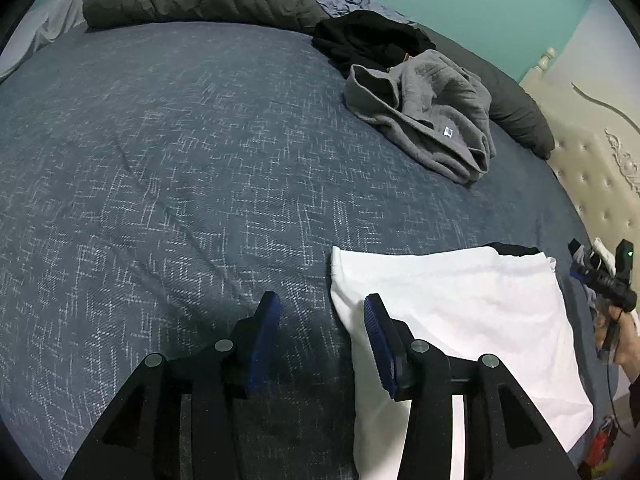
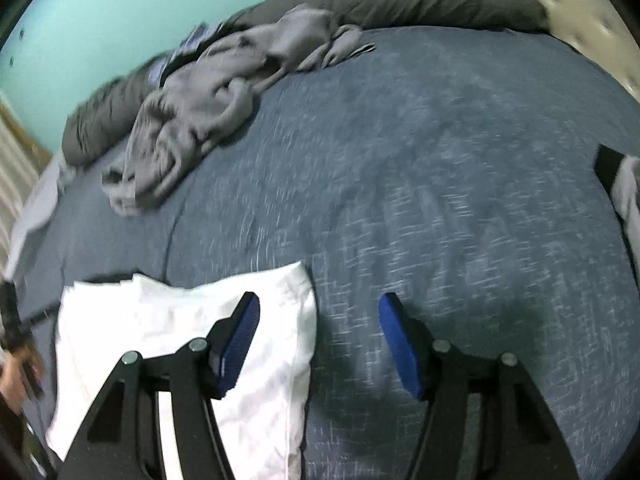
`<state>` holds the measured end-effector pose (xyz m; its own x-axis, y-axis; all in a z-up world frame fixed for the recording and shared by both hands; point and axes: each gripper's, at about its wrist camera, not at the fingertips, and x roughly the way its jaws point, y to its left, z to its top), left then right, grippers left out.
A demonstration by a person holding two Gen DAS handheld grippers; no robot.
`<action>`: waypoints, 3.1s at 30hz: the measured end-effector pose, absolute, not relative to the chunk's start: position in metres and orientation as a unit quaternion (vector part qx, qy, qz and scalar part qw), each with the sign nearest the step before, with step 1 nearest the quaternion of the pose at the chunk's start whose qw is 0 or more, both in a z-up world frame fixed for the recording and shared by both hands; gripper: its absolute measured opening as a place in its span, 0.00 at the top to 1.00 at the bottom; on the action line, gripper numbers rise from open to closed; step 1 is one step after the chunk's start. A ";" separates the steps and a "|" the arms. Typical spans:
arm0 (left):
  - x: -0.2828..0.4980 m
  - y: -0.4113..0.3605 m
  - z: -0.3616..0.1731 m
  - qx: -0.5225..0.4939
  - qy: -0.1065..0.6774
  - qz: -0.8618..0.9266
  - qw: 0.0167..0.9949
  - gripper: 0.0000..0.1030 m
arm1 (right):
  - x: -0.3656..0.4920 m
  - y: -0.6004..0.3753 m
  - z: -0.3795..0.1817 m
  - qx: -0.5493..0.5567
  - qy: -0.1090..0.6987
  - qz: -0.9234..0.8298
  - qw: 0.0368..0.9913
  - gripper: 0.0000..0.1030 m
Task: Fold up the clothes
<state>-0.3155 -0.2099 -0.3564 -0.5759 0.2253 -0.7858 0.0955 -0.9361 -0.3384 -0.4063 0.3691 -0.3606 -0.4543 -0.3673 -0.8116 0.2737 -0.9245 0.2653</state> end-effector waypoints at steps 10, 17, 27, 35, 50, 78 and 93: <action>-0.332 -0.207 -0.364 -0.457 -0.184 0.869 0.042 0.75 | -0.417 0.329 -0.385 0.501 0.010 -0.845 0.190 0.93; -0.325 -0.208 -0.352 -0.436 -0.180 0.880 0.045 0.97 | -0.406 0.347 -0.355 0.442 -0.006 -0.882 0.166 0.97; -0.331 -0.219 -0.342 -0.427 -0.200 0.881 0.035 0.97 | -0.412 0.359 -0.346 0.433 -0.022 -0.893 0.124 0.97; -0.339 -0.223 -0.360 -0.445 -0.216 0.869 0.012 0.74 | -0.427 0.343 -0.380 0.503 -0.015 -0.857 0.114 0.90; -0.207 -0.194 -0.350 -0.464 -0.237 0.851 0.068 0.57 | -0.288 0.408 -0.345 0.526 -0.088 -0.825 0.189 0.53; -0.074 -0.173 -0.357 -0.456 -0.284 0.838 0.093 0.95 | -0.199 0.439 -0.366 0.552 -0.169 -0.798 0.170 0.98; -0.065 -0.174 -0.363 -0.459 -0.279 0.837 0.105 0.93 | -0.166 0.425 -0.345 0.552 -0.121 -0.805 0.179 0.59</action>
